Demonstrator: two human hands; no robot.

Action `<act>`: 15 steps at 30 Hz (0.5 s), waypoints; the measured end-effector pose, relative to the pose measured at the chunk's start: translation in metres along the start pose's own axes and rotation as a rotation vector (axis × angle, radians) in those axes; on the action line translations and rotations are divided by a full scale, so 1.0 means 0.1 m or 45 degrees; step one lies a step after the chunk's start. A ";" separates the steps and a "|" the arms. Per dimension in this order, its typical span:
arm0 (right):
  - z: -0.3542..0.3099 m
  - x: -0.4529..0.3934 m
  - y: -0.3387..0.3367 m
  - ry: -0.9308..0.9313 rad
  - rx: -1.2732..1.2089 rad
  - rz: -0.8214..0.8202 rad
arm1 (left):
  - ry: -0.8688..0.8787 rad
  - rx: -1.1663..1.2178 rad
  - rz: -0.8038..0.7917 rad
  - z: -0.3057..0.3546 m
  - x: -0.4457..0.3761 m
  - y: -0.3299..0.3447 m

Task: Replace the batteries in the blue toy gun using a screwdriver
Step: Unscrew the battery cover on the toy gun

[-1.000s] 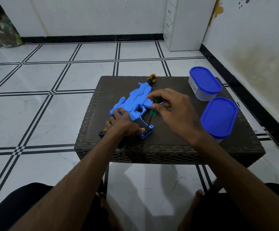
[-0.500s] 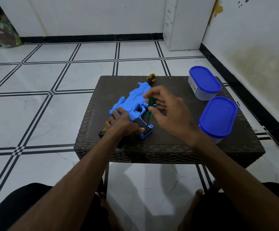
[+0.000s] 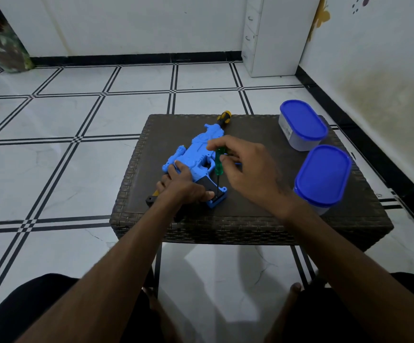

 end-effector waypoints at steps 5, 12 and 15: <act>-0.02 0.00 0.02 0.005 -0.039 0.036 | 0.009 -0.008 0.021 0.01 0.01 -0.01; -0.01 0.00 -0.02 0.087 -0.023 0.048 | 0.006 0.008 0.013 0.00 0.01 -0.01; -0.02 0.03 0.00 0.045 0.055 0.027 | 0.007 0.007 0.028 0.00 0.01 -0.01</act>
Point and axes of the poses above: each hand's wrist, its own x-axis away from the middle knuckle, its own y-axis out of the palm, z = x × y, the point moved 7 cm from there along -x, towards the middle knuckle, and after that the axes turned 6 degrees about -y, right-handed, at the moved point
